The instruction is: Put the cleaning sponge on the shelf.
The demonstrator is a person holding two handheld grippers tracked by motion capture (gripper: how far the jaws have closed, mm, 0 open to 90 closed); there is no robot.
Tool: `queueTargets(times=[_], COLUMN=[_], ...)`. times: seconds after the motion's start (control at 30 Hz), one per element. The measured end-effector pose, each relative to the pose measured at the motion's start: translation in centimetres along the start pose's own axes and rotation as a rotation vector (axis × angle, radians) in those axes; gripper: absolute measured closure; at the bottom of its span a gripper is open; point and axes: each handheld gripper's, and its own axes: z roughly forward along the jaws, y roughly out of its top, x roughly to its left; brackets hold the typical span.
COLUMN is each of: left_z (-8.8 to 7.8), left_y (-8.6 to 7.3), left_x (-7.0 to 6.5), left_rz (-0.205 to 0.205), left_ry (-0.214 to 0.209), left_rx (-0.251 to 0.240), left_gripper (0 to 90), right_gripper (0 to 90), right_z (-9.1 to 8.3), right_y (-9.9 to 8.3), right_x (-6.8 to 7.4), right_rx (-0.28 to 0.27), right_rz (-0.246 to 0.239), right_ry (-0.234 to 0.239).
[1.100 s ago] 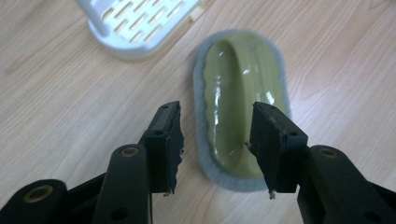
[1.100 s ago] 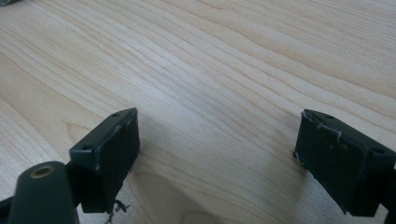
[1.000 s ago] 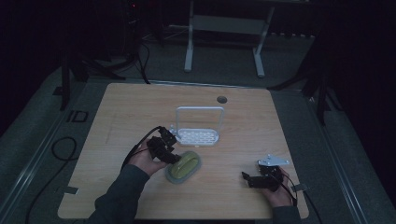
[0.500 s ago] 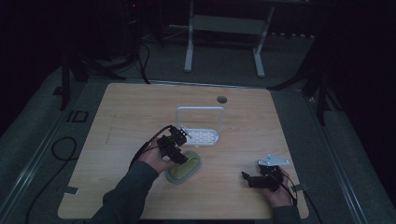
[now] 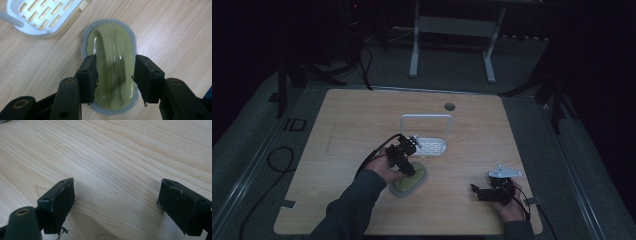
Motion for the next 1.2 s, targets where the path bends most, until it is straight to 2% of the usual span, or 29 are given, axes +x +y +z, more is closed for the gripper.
queueTargets(times=[0.43,0.83,1.2], left_z=[1.2,2.2,2.7], left_y=[0.9,1.3,1.9], left_x=[0.2,0.4,0.3], left_rz=[-0.009,0.001,0.011], left_ry=[-0.009,-0.013,-0.013], left_rx=[0.082,0.144,0.183], left_gripper=[54.3,55.9,62.6], right_gripper=[13.4,13.4,13.4], right_z=[0.0,0.0,0.0], right_y=[0.0,0.0,0.0], right_x=[0.0,0.0,0.0], right_rx=[0.000,0.000,0.000], right_rz=[0.000,0.000,-0.001], right_ry=[0.000,0.000,0.000])
